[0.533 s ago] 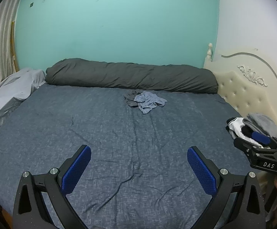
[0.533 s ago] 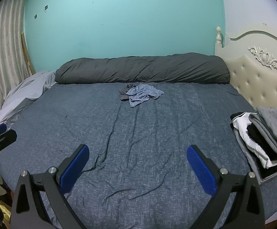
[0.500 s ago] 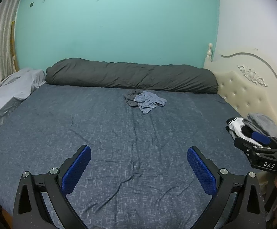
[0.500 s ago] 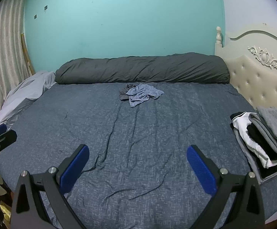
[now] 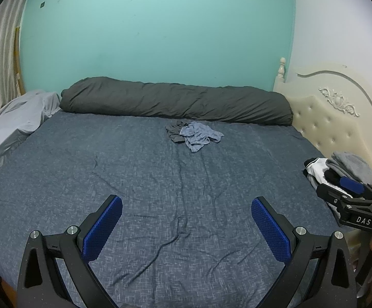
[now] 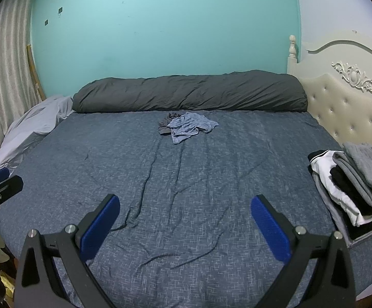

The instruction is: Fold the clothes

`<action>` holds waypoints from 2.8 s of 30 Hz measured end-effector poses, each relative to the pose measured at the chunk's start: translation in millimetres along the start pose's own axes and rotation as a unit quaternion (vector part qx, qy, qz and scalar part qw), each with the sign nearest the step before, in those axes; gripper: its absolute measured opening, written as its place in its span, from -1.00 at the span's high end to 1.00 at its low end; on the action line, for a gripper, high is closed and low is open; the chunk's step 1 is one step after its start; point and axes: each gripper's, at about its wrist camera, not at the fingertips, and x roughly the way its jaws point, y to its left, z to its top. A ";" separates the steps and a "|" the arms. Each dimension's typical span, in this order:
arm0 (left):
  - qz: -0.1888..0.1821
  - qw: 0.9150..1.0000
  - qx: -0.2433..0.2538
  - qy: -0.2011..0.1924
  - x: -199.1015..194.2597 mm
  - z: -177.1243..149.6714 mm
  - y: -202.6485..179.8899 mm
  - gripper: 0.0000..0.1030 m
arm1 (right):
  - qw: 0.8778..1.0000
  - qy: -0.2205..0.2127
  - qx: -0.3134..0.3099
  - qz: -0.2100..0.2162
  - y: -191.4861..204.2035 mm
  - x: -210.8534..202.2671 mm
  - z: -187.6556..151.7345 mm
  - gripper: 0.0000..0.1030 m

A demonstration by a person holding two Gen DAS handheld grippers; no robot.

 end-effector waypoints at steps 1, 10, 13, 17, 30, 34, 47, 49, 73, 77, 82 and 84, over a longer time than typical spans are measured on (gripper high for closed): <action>0.000 1.000 0.000 0.000 0.1 -0.3 -0.1 -0.99 | 1.000 0.000 0.000 0.000 -0.5 -0.4 -0.5 -0.99; 0.001 1.000 0.000 0.002 1.7 0.2 -0.7 -0.99 | 1.000 0.001 0.000 0.000 -2.3 -1.3 1.7 -0.99; 0.000 1.000 0.000 0.003 1.8 1.2 -0.7 -0.99 | 1.000 0.001 0.000 -0.001 -2.6 -2.6 2.2 -0.99; -0.001 1.000 0.000 0.004 2.1 2.6 -0.7 -0.99 | 1.000 0.000 0.000 -0.002 -2.3 -3.3 3.1 -0.99; -0.002 1.000 0.004 0.007 3.5 4.8 -3.6 -0.99 | 1.000 -0.001 -0.001 -0.002 -3.9 -4.1 7.1 -0.99; -0.004 1.000 0.002 0.007 3.9 5.8 -2.0 -0.99 | 1.000 -0.001 -0.002 -0.002 -4.4 -4.4 7.9 -0.99; -0.004 1.000 0.004 0.007 6.7 7.5 -3.4 -0.99 | 1.000 0.003 0.000 -0.005 -5.9 -1.7 8.8 -0.99; -0.004 1.000 0.004 0.008 8.8 7.7 -3.3 -0.99 | 1.000 0.004 -0.001 -0.006 -6.1 0.1 8.8 -0.99; -0.008 0.997 -0.045 0.060 147.7 -1.2 38.0 -0.99 | 0.997 0.075 -0.010 0.007 -21.4 140.9 5.2 -0.99; -0.013 0.994 -0.075 0.072 193.7 -6.7 58.2 -0.99 | 0.995 0.096 -0.016 0.024 -21.5 193.9 11.1 -0.99; -0.016 0.991 -0.103 0.081 251.4 -6.8 82.2 -0.99 | 0.993 0.107 -0.044 0.037 -12.9 257.2 21.7 -0.99; -0.014 0.990 -0.112 0.083 272.0 -5.5 93.2 -0.99 | 0.991 0.115 -0.047 0.044 -11.3 283.4 26.3 -0.99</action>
